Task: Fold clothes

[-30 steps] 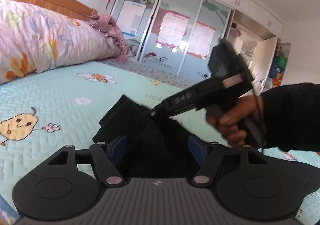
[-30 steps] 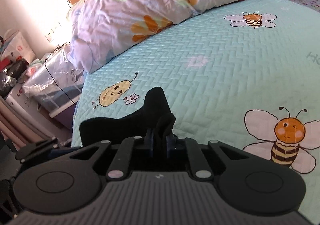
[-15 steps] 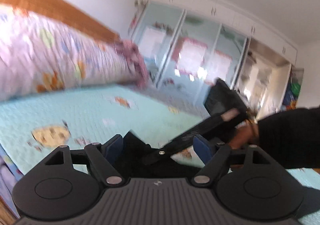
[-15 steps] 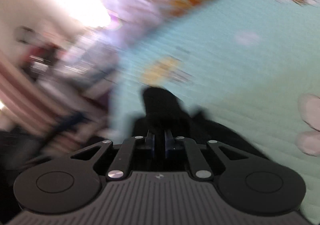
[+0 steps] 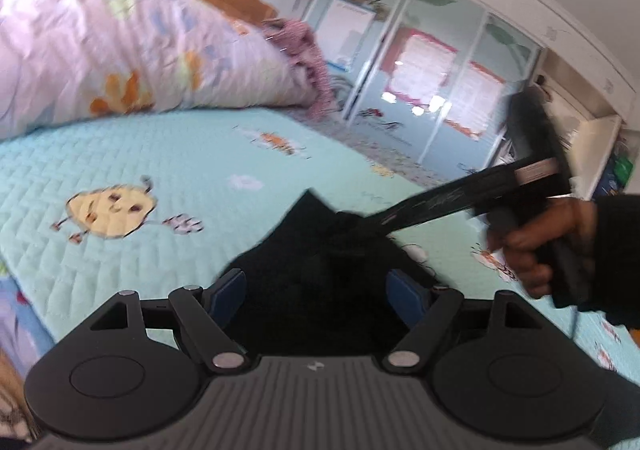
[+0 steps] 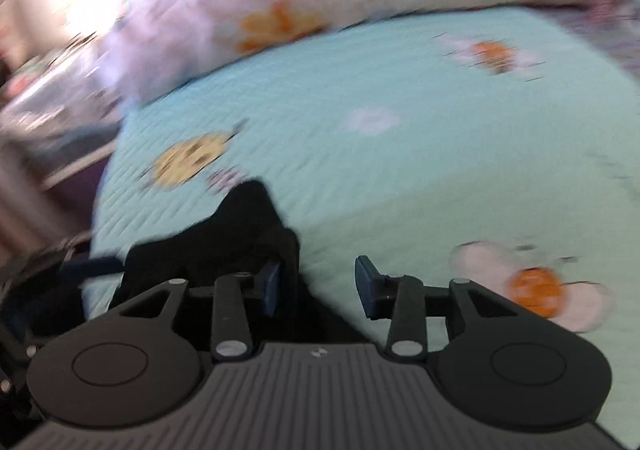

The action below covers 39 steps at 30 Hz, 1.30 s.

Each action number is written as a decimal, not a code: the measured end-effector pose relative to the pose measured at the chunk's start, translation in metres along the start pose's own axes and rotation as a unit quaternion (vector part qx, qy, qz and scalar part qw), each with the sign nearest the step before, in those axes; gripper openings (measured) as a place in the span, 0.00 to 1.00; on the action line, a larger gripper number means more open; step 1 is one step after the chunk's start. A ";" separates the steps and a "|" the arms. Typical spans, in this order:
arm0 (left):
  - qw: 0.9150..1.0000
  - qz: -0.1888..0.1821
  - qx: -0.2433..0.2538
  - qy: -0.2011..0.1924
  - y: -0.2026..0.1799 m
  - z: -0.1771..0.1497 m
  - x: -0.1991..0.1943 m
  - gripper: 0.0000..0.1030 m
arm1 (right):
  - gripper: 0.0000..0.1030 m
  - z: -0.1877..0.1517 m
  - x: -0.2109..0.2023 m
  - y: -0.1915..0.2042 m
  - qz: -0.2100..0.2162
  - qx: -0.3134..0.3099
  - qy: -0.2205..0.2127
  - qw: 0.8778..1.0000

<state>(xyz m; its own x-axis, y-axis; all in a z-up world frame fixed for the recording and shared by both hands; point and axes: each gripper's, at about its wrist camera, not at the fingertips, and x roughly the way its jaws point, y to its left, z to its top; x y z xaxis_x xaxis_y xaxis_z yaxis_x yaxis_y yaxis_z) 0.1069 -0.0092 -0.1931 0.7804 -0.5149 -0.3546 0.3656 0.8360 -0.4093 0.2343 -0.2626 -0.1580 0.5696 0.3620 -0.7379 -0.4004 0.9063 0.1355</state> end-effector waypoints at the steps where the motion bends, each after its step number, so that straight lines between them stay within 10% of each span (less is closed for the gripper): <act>1: 1.000 0.005 -0.011 0.002 0.004 0.001 0.000 0.78 | 0.41 -0.001 -0.012 0.000 -0.014 0.012 -0.018 1.000; 5: 0.999 0.014 -0.043 -0.005 0.016 0.004 -0.004 0.78 | 0.61 -0.033 -0.069 0.017 -0.018 0.041 -0.087 0.995; 12: 0.998 -0.028 -0.059 0.019 0.036 0.029 0.001 0.78 | 0.63 -0.130 -0.117 0.057 -0.040 0.174 -0.171 0.969; 18: 0.992 -0.063 -0.015 0.104 0.040 0.041 0.030 0.77 | 0.63 -0.153 -0.093 0.090 -0.150 0.094 -0.137 0.975; 25: 0.990 -0.092 -0.012 0.106 0.039 0.055 0.031 0.77 | 0.79 -0.114 -0.049 0.074 -0.175 -0.012 -0.099 0.979; 27: 0.988 -0.110 0.008 0.105 0.034 0.066 0.034 0.77 | 0.66 -0.102 -0.025 0.061 -0.152 -0.026 -0.060 0.986; 28: 0.987 -0.121 0.022 0.105 0.031 0.073 0.037 0.77 | 0.25 -0.098 -0.019 0.055 -0.138 -0.017 -0.045 0.989; 29: 0.985 -0.131 0.036 0.107 0.028 0.079 0.040 0.77 | 0.08 -0.096 -0.015 0.048 -0.125 -0.004 -0.030 0.992; 36: 0.968 -0.205 0.048 0.135 0.041 0.102 0.078 0.77 | 0.06 -0.100 -0.097 0.055 -0.048 -0.027 -0.140 0.989; 39: 0.948 -0.281 0.003 0.150 0.048 0.103 0.085 0.77 | 0.06 -0.106 -0.126 0.071 -0.027 -0.076 -0.143 0.986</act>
<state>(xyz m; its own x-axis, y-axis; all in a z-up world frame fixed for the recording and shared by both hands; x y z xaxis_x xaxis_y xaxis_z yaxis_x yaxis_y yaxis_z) 0.2429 0.0068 -0.1567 0.2823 -0.9093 -0.3058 0.6842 0.4143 -0.6002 0.0582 -0.2674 -0.1252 0.7637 0.3800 -0.5219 -0.4545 0.8906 -0.0167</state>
